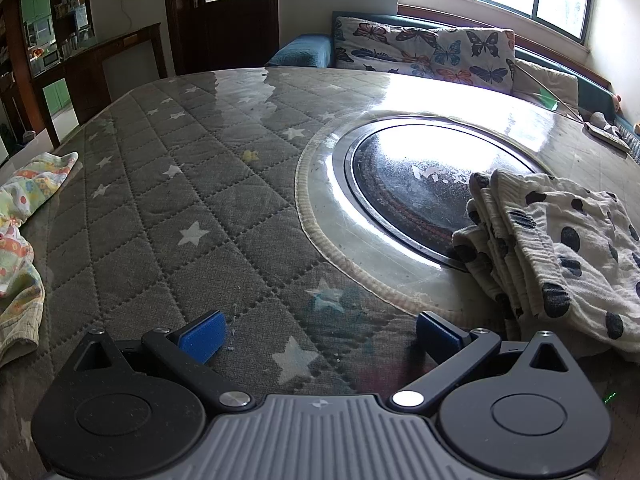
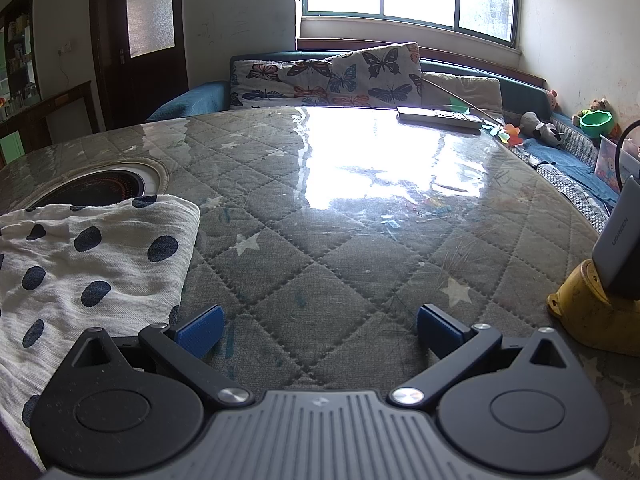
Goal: Fold clothes
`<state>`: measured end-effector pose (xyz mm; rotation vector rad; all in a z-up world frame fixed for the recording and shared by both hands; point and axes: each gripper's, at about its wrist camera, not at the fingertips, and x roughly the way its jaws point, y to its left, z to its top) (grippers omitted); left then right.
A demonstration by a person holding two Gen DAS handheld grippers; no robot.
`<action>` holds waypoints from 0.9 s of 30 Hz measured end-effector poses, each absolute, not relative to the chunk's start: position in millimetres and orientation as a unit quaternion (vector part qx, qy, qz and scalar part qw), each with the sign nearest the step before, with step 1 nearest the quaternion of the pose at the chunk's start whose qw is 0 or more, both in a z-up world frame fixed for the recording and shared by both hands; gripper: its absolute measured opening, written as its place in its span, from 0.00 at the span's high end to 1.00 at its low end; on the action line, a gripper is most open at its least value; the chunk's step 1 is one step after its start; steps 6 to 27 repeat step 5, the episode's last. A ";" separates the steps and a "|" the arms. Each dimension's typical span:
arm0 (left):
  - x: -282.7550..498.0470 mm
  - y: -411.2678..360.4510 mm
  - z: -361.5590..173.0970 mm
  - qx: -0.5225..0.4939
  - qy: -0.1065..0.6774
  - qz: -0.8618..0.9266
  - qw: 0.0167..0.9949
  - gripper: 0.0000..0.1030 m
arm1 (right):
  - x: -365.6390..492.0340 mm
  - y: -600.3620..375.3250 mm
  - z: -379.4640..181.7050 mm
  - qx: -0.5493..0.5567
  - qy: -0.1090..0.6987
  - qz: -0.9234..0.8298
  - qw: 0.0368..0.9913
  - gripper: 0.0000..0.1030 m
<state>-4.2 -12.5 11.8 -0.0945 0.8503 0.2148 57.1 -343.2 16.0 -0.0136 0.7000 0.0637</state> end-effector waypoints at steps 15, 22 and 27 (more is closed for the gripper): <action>-4.2 -12.5 11.6 -0.045 0.412 0.105 0.904 0.00 | 57.1 -343.0 16.0 -0.007 0.343 0.031 0.939 0.00; -4.2 -12.5 11.6 -0.045 0.412 0.105 0.904 0.00 | 57.1 -343.0 16.0 -0.007 0.343 0.031 0.939 0.00; -4.2 -12.5 11.6 -0.045 0.412 0.105 0.904 0.00 | 57.1 -343.0 16.0 -0.007 0.343 0.031 0.939 0.00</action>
